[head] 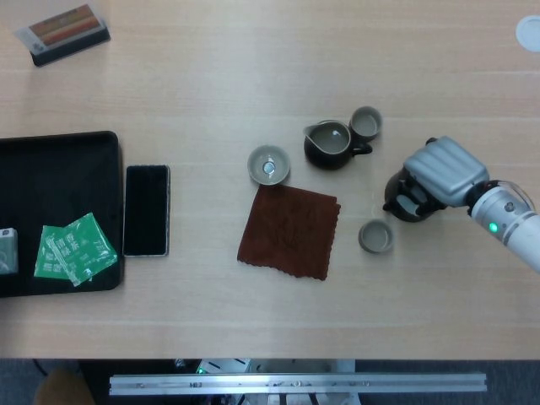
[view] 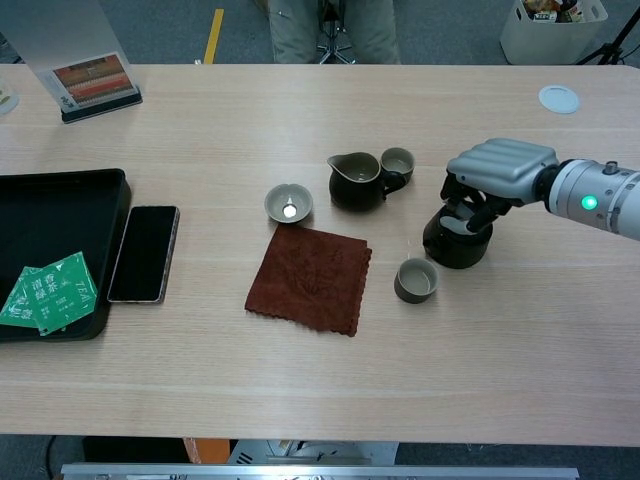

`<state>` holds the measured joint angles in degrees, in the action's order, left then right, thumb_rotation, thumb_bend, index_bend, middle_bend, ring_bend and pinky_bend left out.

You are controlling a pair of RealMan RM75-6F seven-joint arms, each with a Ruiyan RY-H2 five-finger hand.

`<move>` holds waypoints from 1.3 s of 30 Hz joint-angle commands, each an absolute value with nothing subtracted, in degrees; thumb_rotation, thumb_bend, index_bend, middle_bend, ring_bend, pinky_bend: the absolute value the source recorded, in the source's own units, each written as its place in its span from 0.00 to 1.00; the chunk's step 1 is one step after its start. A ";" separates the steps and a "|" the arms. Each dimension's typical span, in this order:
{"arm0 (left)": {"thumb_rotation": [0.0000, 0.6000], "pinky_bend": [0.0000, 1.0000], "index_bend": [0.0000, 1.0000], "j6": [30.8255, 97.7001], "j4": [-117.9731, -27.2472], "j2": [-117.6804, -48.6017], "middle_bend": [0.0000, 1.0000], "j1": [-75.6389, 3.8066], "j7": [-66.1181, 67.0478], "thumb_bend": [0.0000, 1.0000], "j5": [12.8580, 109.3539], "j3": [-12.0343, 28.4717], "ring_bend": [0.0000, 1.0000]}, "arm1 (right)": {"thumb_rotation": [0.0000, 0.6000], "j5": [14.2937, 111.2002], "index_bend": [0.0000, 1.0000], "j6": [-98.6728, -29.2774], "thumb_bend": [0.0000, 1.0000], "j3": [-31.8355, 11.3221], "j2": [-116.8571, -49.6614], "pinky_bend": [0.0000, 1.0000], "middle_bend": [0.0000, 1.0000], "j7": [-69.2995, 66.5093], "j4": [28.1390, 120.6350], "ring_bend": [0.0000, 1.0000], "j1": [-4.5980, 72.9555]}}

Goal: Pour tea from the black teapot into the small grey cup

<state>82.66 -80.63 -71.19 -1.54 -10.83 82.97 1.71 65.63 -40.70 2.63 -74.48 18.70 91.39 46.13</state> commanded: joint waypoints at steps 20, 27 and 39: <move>1.00 0.22 0.27 82.43 -80.95 -70.54 0.30 -2.46 -10.42 0.39 83.40 2.05 0.23 | 0.59 69.66 0.36 -48.12 0.39 1.69 -72.25 0.25 0.33 21.32 95.19 0.25 43.24; 1.00 0.21 0.27 82.28 -81.37 -69.77 0.30 -3.20 -9.87 0.39 83.99 2.26 0.23 | 0.59 70.05 0.36 -54.99 0.39 0.52 -71.37 0.23 0.32 22.82 96.26 0.22 40.06; 1.00 0.21 0.27 82.33 -83.44 -68.66 0.29 -5.68 -8.24 0.39 87.46 2.31 0.23 | 0.83 72.00 0.36 -77.52 0.39 1.39 -67.55 0.23 0.32 30.41 100.80 0.22 26.84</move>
<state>82.17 -83.18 -68.72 -5.48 -8.43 87.17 2.34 71.31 -73.95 0.86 -69.15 29.13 99.07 30.08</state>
